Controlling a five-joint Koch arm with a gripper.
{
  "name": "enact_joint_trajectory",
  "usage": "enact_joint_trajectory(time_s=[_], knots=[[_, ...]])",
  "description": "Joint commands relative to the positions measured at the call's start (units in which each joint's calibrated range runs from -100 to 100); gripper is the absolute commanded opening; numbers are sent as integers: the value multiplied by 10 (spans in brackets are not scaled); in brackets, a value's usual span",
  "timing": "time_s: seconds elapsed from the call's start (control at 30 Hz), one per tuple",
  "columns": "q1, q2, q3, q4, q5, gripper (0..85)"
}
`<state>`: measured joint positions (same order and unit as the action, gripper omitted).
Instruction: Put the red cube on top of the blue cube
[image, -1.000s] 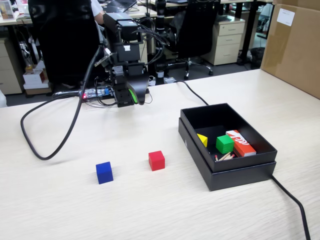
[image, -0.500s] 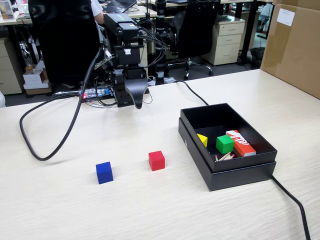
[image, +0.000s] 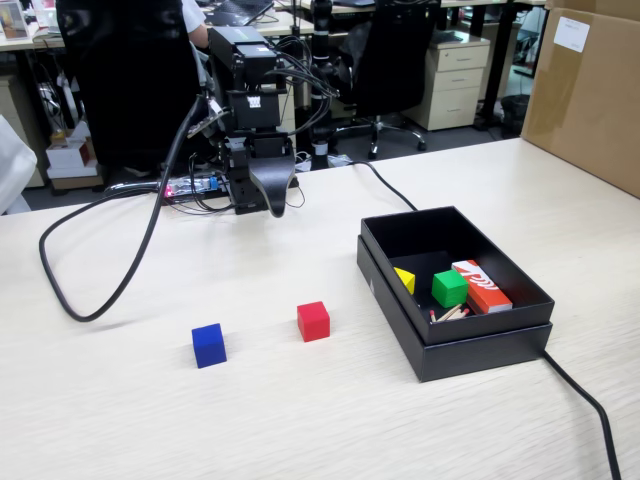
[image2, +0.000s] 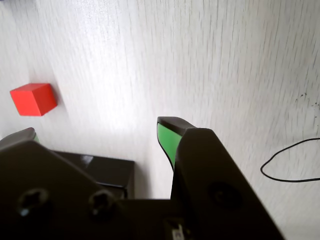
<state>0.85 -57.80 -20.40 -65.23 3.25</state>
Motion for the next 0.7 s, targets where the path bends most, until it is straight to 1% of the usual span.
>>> enact_joint_trajectory(time_s=[0.0, 0.23, 0.67], knots=[[2, -10, 43, -6, -1, 477], [16, -1, 58, -2, 3, 473], [14, 172, 213, -2, 0, 472]])
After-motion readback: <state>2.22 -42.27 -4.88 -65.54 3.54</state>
